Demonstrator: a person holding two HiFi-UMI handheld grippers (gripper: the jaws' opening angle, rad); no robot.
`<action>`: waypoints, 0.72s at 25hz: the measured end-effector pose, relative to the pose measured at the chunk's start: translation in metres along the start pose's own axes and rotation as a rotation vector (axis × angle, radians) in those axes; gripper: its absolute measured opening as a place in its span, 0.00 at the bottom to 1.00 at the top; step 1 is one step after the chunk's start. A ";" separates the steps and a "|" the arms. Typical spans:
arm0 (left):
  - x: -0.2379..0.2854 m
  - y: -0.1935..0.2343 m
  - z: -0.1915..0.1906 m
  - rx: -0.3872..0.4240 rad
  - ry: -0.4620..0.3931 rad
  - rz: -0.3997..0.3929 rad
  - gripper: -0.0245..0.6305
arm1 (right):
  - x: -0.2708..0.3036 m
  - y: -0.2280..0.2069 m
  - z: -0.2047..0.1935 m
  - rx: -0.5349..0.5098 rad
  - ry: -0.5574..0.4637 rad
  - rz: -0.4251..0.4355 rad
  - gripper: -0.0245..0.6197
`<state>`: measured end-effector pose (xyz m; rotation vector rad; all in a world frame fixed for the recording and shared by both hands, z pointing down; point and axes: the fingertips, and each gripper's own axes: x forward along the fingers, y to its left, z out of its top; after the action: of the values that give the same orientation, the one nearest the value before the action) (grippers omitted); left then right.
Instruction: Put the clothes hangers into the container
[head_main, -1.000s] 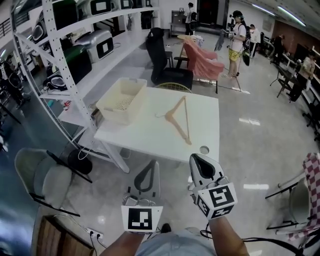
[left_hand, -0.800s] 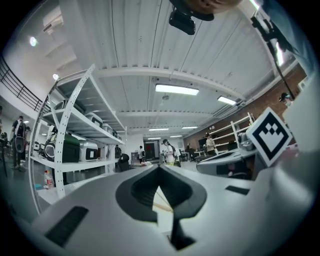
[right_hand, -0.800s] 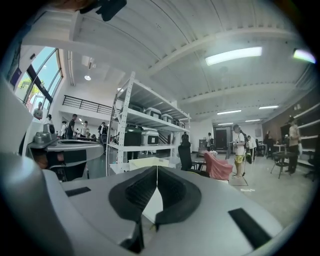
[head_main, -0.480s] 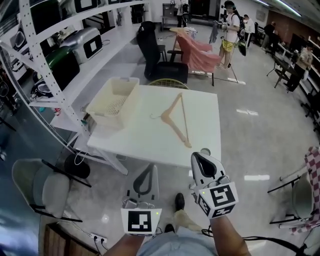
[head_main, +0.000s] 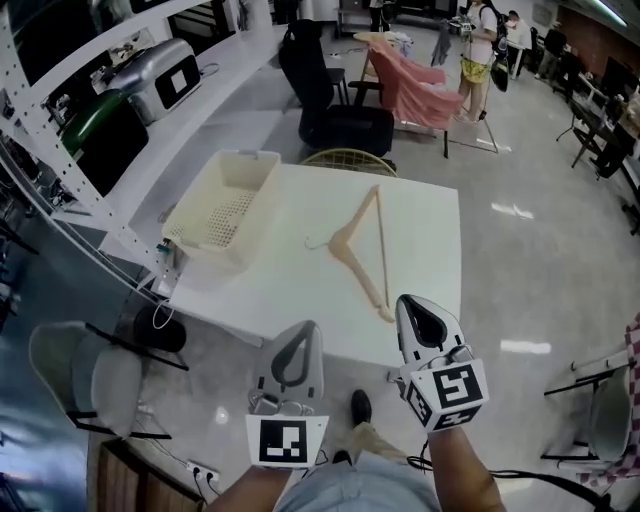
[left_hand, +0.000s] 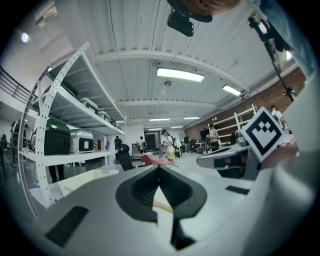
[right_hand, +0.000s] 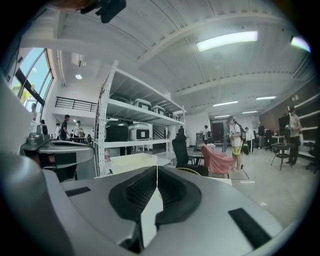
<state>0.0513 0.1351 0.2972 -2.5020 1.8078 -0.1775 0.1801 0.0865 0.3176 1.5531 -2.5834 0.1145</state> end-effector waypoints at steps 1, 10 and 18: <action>0.011 0.003 0.000 0.001 0.008 0.006 0.05 | 0.011 -0.006 0.001 0.004 0.001 0.007 0.06; 0.089 0.017 0.009 0.038 0.007 0.047 0.05 | 0.088 -0.045 0.012 0.016 -0.016 0.077 0.06; 0.122 0.028 0.038 0.064 -0.043 0.098 0.06 | 0.120 -0.057 0.041 -0.009 -0.055 0.141 0.06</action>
<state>0.0671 0.0096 0.2641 -2.3500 1.8722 -0.1729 0.1720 -0.0506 0.2947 1.3886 -2.7308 0.0744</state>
